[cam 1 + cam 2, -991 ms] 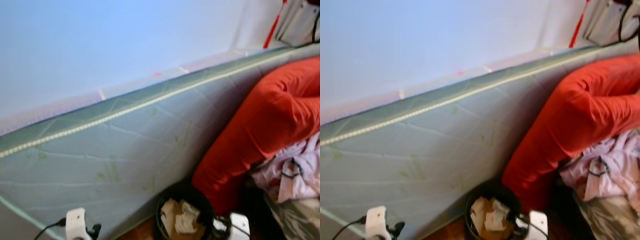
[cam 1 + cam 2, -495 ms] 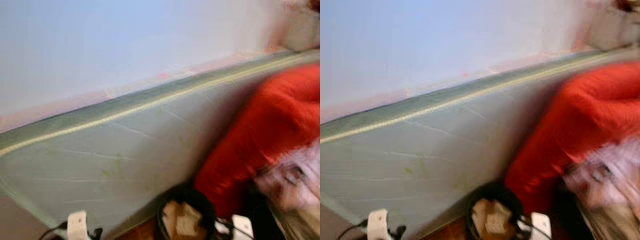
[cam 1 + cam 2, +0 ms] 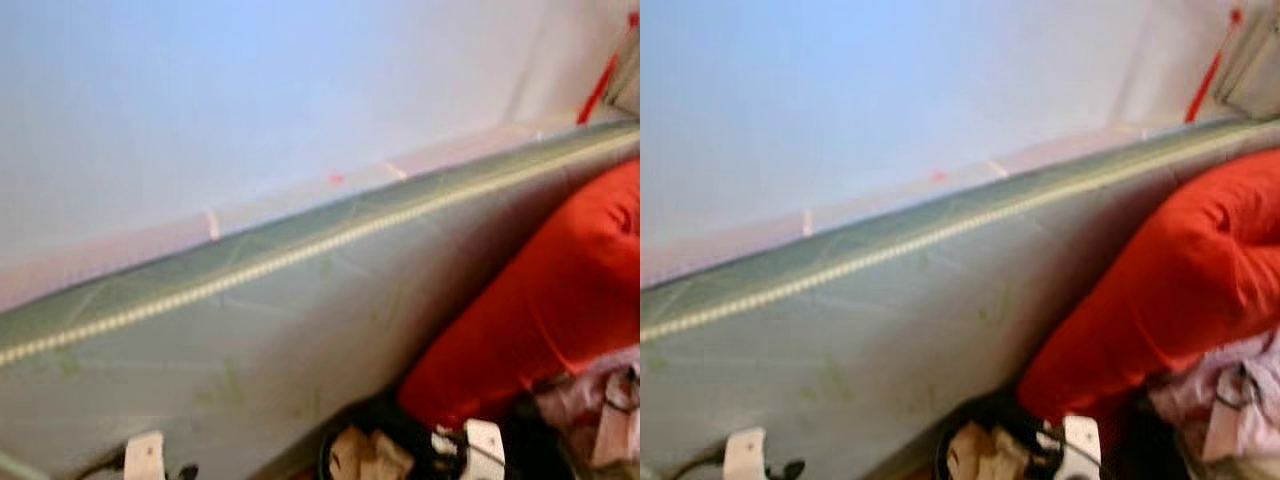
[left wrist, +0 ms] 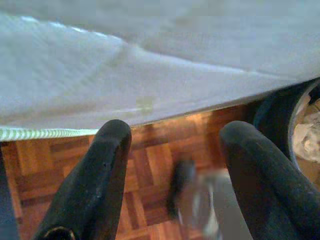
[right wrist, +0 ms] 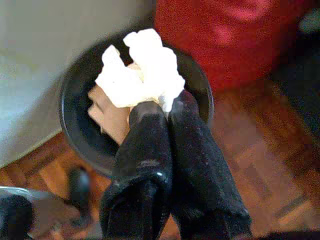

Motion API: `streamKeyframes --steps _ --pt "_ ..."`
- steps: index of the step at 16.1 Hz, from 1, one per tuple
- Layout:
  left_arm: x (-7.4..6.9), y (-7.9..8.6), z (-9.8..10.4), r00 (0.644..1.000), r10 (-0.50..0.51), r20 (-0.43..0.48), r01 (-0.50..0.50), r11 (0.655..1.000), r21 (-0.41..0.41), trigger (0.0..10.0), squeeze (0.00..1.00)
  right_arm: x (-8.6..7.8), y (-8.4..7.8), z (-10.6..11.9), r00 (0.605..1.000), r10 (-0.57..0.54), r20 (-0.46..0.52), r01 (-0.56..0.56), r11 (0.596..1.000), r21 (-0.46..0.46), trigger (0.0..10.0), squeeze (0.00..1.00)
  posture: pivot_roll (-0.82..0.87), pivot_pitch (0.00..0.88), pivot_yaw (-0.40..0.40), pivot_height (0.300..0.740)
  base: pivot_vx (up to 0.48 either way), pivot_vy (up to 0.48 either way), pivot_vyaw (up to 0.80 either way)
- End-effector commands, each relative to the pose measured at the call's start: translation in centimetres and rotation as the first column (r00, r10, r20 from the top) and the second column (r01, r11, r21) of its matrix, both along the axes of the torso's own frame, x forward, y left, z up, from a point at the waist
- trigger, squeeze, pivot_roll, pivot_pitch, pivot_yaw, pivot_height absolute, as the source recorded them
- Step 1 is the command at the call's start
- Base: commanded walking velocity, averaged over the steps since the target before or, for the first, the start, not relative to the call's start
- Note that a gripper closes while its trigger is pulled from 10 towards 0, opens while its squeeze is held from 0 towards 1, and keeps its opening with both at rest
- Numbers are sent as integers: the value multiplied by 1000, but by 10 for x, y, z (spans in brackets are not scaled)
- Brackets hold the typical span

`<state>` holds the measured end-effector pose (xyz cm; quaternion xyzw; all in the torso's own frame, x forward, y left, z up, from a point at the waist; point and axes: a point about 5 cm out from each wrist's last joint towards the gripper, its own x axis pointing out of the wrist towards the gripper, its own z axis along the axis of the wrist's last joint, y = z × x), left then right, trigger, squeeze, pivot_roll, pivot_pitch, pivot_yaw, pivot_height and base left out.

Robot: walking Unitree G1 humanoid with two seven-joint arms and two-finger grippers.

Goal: Clean up the room

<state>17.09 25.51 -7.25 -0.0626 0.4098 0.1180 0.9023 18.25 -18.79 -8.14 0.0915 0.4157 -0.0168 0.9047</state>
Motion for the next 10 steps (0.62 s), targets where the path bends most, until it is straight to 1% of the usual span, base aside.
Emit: streamKeyframes --steps 1,3,4,6,7,8,10 --pt "-10 9 -2 1000 -3 -24 4 1000 19 10000 0 -4 7 -3 1000 24 -17 -24 1000 6 10000 0 124 0 -11 740 0 0 0" --pt "-10 10 -1 1000 -11 -14 11 1000 17 10000 0 1 6 0 1000 14 3 -14 1000 -3 10000 0 137 0 -10 740 0 0 0" --pt "-10 12 1 1000 -15 5 15 1000 11 10000 0 7 4 3 999 -29 26 29 1000 5 10000 0 157 0 -11 740 0 0 0" --pt "-9 11 2 999 -28 25 28 1000 9 10000 0 14 3 6 999 -38 36 38 999 -9 10000 0 168 0 -10 740 0 0 0" --pt "-9 11 2 999 -23 34 23 1000 7 10000 0 17 1 8 998 -56 39 57 998 -31 10000 0 171 0 -11 740 0 0 0" --pt "-9 11 2 999 -25 35 24 1000 7 10000 0 20 -1 10 996 -83 44 84 996 -29 10000 0 169 0 -12 740 0 0 0" --pt "-11 4 -2 999 -19 25 19 1000 2 10000 0 29 -6 15 994 -94 64 97 994 -46 10000 0 176 0 -19 740 0 0 0"
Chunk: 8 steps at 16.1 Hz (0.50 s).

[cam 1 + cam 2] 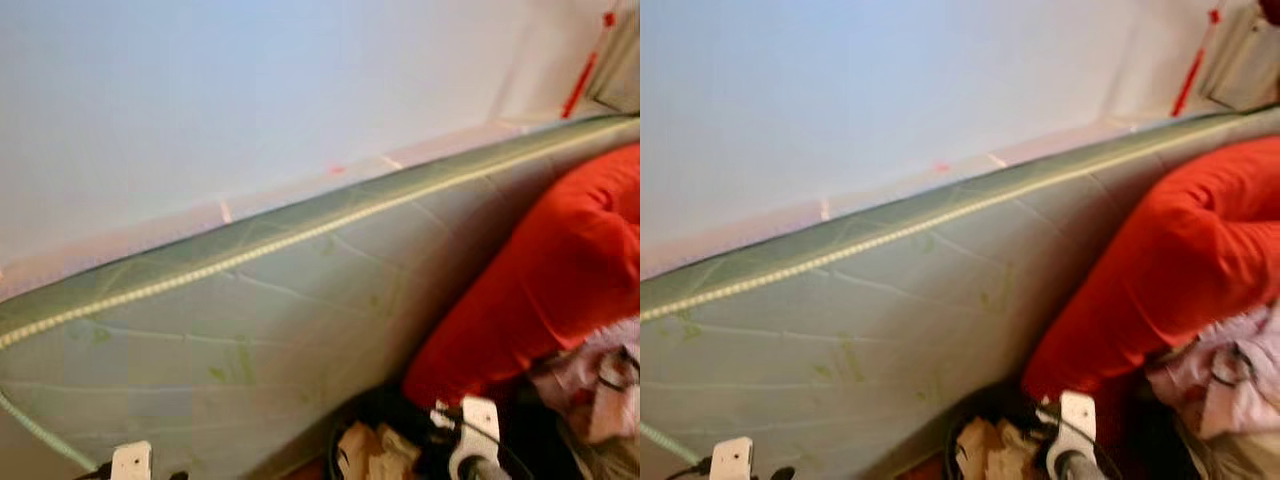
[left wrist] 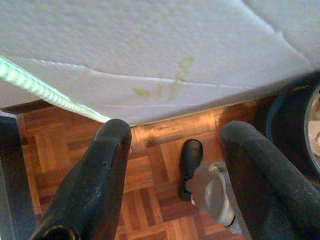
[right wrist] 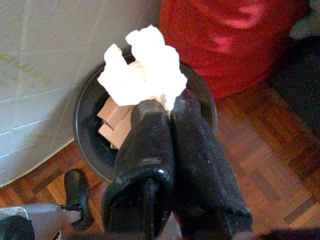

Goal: Clean up the room

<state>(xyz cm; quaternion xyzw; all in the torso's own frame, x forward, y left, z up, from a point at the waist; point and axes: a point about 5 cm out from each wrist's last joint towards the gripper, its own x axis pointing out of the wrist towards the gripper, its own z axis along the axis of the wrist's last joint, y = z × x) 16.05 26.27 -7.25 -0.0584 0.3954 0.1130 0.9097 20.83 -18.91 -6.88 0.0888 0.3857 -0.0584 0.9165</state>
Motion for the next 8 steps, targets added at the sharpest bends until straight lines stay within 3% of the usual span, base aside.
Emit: streamKeyframes --steps 1,4,8 --pt "-2 -7 -3 1000 -4 -12 4 1000 -12 10000 0 7 -8 5 999 -30 17 30 999 -15 10000 0 178 0 -23 740 0 0 0" --pt "-5 -14 -7 1000 -1 -26 0 1000 -21 10000 0 17 -12 12 998 -32 54 33 999 -16 10000 0 188 0 -28 740 0 0 0" --pt "-11 -8 -7 1000 5 -27 -6 1000 -22 10000 0 22 -10 15 998 -4 63 4 1000 -7 10000 0 193 0 -32 740 0 0 0"
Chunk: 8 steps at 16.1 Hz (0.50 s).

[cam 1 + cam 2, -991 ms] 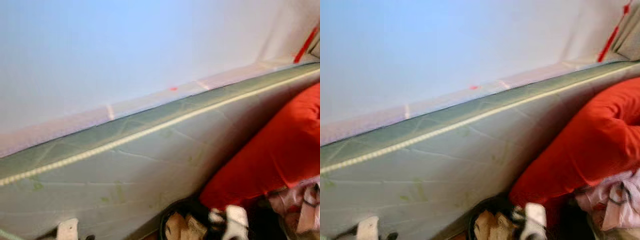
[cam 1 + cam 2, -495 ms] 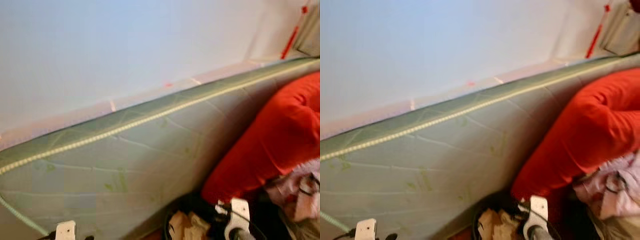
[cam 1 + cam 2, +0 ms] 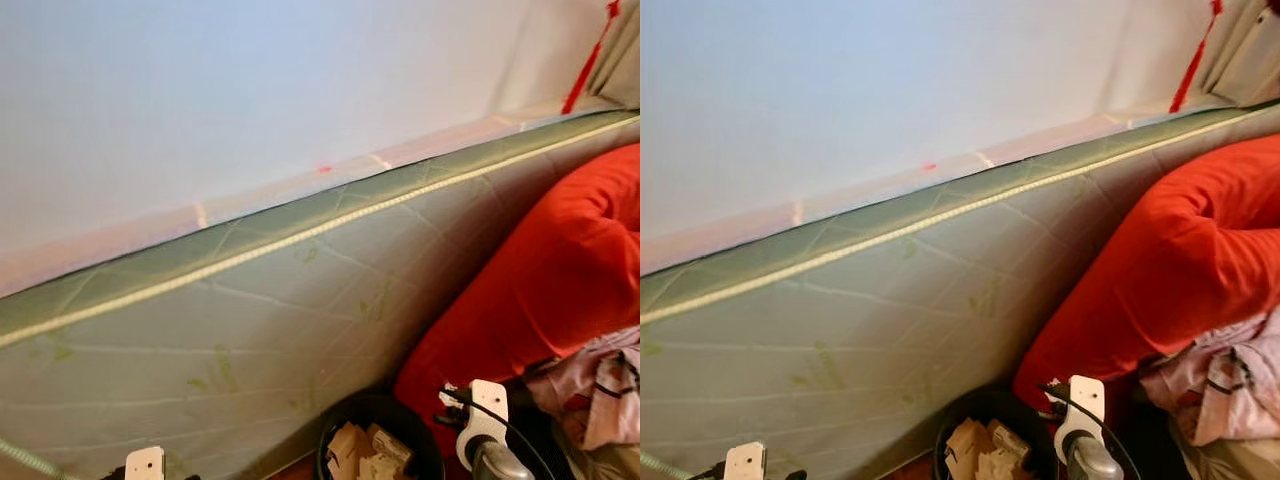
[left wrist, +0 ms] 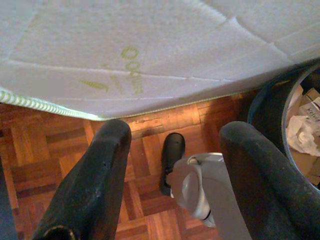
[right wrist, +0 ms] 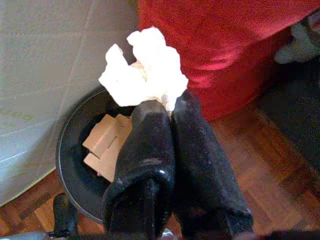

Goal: Clean up the room

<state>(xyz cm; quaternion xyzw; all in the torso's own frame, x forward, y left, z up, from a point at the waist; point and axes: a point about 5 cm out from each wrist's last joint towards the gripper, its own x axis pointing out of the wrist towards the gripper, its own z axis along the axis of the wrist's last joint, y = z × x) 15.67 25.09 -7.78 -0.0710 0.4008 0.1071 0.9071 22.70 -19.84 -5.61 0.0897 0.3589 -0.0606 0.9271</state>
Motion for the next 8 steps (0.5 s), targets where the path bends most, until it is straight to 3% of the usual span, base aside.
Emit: streamKeyframes --steps 1,2,8 --pt "-9 6 -2 1000 8 -19 -8 1000 8 10000 0 4 1 2 1000 11 8 -11 1000 15 10000 259 193 0 -33 740 0 0 0" --pt "-9 8 -1 1000 11 -20 -11 1000 10 10000 0 6 7 3 998 55 14 -55 997 53 10000 1000 190 0 -37 740 0 0 0" --pt "-6 4 -1 1000 14 -18 -14 1000 5 10000 0 3 21 -1 988 154 -10 -153 983 102 10000 1000 190 0 -49 740 0 0 0"
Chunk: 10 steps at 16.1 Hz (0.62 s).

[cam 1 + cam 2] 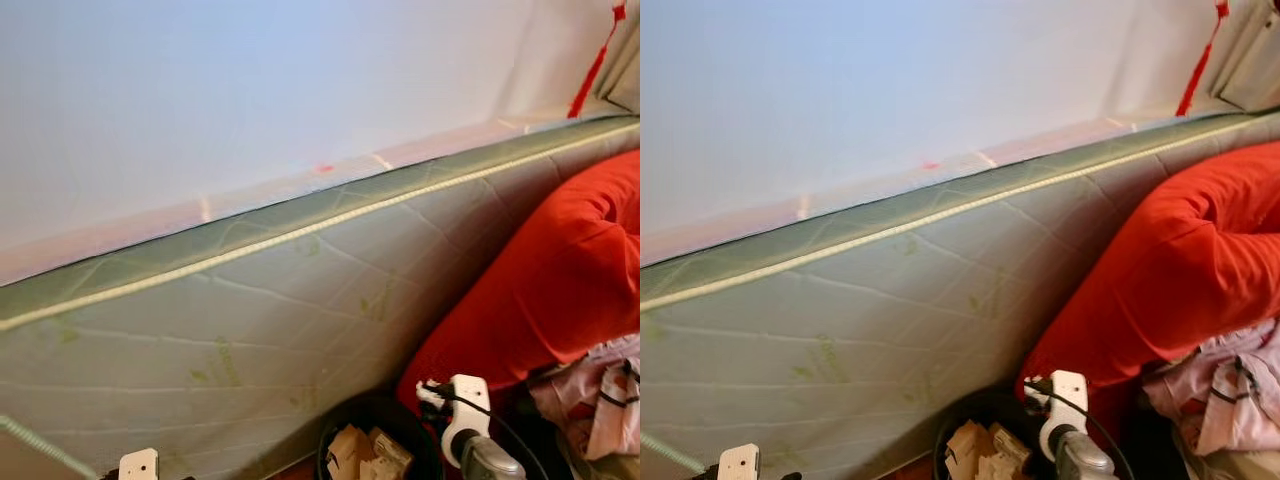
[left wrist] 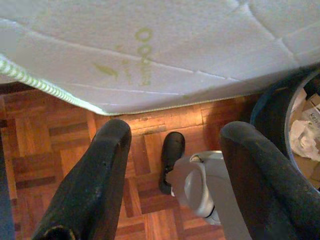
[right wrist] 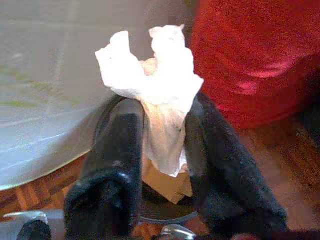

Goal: Clean up the room

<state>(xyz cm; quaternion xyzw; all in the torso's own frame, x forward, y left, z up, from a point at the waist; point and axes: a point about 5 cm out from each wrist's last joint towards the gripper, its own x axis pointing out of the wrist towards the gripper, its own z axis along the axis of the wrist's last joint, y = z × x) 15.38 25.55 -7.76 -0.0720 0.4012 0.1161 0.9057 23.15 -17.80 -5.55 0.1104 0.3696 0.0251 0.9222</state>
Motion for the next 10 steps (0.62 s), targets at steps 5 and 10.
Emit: streamKeyframes --steps 5,10 --pt "7 -6 1 1000 0 9 0 1000 -3 10000 0 -5 4 -3 999 37 -27 -37 999 15 10000 1000 192 0 -61 740 0 0 0" --pt "11 -5 3 1000 16 21 -16 1000 -1 10000 0 -12 -4 -7 997 61 -51 -61 998 9 10000 1000 191 0 -71 740 0 0 0"
